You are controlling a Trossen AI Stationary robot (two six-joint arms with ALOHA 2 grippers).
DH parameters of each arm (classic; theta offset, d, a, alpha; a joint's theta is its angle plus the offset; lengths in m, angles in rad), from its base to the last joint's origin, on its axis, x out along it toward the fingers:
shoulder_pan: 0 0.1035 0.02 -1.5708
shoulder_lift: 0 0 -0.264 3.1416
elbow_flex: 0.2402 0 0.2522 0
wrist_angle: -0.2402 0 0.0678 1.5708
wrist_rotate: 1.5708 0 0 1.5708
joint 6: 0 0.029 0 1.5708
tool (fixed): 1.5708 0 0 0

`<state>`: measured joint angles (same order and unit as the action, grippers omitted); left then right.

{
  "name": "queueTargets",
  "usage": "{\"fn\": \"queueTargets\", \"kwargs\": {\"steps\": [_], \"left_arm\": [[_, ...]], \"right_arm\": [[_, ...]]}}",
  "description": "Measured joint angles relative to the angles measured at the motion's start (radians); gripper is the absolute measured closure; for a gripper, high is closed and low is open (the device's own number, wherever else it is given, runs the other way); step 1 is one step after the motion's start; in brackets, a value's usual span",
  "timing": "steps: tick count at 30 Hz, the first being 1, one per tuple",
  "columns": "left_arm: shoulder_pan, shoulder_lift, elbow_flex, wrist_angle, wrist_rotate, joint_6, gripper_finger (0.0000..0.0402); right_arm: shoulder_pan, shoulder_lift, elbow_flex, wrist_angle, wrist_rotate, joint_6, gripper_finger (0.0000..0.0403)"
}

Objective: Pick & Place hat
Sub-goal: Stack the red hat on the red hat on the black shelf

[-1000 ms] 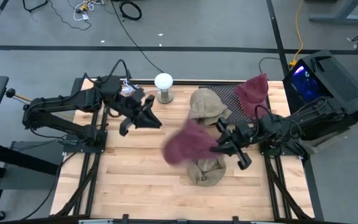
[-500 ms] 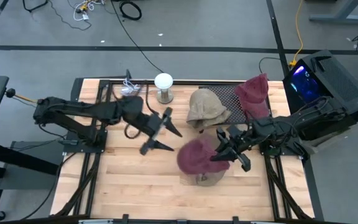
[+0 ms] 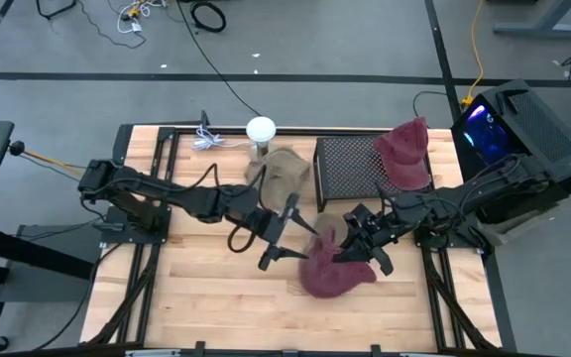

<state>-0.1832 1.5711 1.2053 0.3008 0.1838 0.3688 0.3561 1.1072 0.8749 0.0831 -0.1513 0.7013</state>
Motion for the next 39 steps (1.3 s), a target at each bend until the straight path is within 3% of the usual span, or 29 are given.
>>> {"fn": "queueTargets", "kwargs": {"steps": [21, 34, 39], "left_arm": [[-0.003, 0.000, 0.000, 0.055, 0.019, -0.019, 0.0129], [0.017, 0.102, -0.001, 0.065, 0.064, -0.097, 0.0129], [0.017, 0.102, 0.000, 0.065, 0.173, -0.124, 0.0135]], "right_arm": [[0.007, 0.026, 0.000, 0.007, -0.050, -0.001, 0.0383], [0.008, 0.138, 0.000, 0.080, -0.099, 0.016, 0.0383], [0.008, 0.148, 0.000, 0.092, -0.104, 0.012, 0.0383]]}}
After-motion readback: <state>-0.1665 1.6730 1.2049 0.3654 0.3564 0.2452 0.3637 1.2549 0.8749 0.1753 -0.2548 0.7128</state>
